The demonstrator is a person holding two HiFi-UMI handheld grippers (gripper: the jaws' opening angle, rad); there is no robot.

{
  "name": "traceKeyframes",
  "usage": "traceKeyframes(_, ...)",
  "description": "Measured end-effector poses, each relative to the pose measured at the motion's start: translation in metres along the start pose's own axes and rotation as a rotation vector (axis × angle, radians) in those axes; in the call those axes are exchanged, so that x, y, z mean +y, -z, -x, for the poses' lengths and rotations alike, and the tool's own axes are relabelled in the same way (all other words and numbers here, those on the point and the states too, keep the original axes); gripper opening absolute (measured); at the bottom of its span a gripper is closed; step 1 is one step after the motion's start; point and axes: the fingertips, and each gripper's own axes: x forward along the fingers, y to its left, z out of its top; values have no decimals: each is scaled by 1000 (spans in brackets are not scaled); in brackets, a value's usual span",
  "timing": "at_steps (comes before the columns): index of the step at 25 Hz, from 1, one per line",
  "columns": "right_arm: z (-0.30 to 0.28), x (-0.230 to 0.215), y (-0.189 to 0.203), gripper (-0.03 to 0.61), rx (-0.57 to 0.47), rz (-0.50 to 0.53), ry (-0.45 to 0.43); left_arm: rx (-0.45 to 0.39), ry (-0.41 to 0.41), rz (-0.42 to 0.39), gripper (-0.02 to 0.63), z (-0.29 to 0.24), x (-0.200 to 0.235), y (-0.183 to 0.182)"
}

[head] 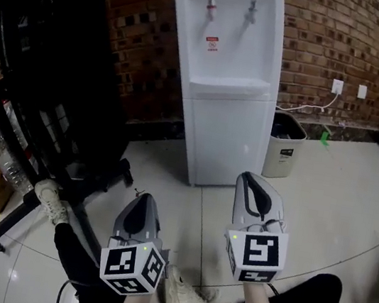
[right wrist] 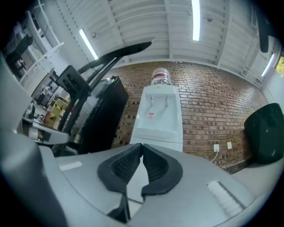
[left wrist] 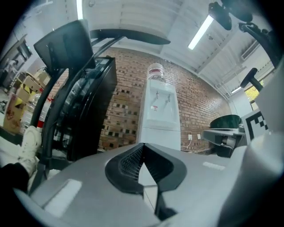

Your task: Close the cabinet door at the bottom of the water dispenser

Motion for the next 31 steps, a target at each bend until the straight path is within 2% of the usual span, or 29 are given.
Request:
traceKeyframes(4,56,33,4,17,-54,-94,-15,-60,-64,-1,15,44,13,17)
traceKeyframes(7,74,52,36,7,-1,-145,-27,-16,-68,-42,15,54,14,48)
traceKeyframes(10,73,68,53,5,47,-107,-77,38,-67,-47,15,53,14,68)
traceKeyframes(14,74,83,65,2,70,-75,-118,39,-57,-57,15,52,10,68)
traceKeyframes(24,72,92,69,0,70,-83,-141,44,-66,-93,15,57,11,73)
traceKeyframes(31,74,91,65,0,63,-90,-137,39,-81,-63,15,63,20,72)
